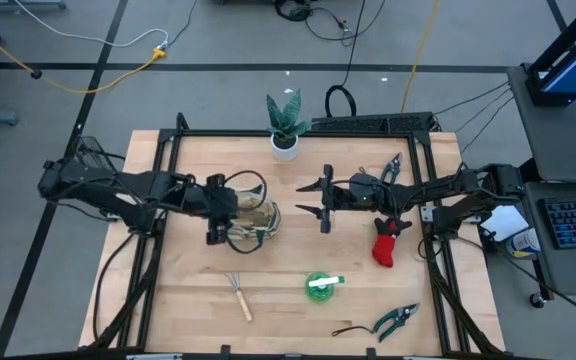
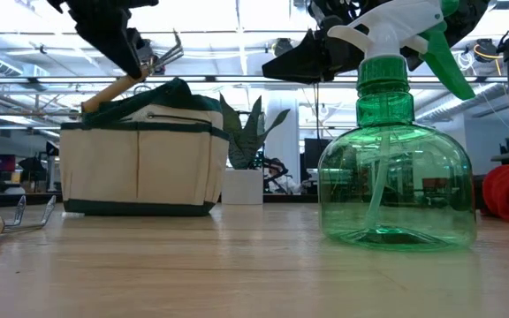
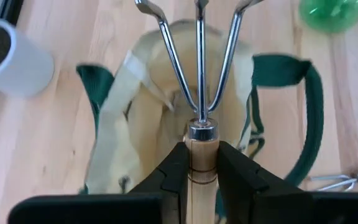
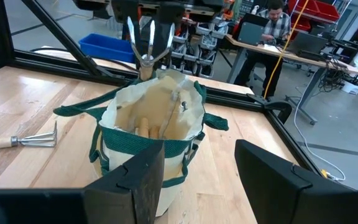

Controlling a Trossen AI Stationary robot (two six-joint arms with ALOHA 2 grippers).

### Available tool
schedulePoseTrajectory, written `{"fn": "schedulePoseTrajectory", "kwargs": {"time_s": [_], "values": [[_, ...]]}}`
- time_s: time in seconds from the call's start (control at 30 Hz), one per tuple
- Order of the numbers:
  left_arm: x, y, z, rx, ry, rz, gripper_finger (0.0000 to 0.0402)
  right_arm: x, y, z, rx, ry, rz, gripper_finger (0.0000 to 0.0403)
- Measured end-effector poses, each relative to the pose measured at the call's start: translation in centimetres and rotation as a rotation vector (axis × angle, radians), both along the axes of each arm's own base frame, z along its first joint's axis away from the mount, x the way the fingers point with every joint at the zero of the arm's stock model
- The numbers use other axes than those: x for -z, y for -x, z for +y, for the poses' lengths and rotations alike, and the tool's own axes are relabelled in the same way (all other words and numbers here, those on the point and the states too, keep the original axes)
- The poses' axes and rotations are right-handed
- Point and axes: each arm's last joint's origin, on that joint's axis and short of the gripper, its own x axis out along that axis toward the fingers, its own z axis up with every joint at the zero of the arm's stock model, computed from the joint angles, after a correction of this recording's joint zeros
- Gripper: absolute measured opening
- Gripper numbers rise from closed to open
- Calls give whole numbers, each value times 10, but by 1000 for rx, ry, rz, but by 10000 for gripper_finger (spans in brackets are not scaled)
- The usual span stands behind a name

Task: Pick & Place Garden tools in Gardening bag
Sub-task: Put the left brown hand rake into the white gardening bag

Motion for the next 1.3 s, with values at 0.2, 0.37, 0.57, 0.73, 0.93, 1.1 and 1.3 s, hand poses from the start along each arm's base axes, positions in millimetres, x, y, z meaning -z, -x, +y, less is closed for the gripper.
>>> {"fn": "schedulePoseTrajectory", "kwargs": {"time_s": [0.2, 0.37, 0.57, 0.73, 0.93, 1.1, 1.3], "values": [[-4, -6, 7, 70, -25, -59, 63, 0, 0, 0, 0, 0, 0, 194], [-6, -8, 15, 79, -61, -81, 69, 0, 0, 0, 0, 0, 0, 194], [-6, -9, 23, 83, -90, -78, 66, 0, 0, 0, 0, 0, 0, 194], [-6, -8, 30, 54, -90, -71, 67, 0, 0, 0, 0, -2, 0, 194], [0, -13, 37, 61, -51, -47, 67, 0, 0, 0, 3, -22, -2, 194], [8, -19, 39, 53, -47, -9, 69, 0, 0, 0, 4, -22, -2, 194], [15, -24, 39, 61, -47, 24, 70, 0, 0, 0, 3, -21, -2, 194]]}}
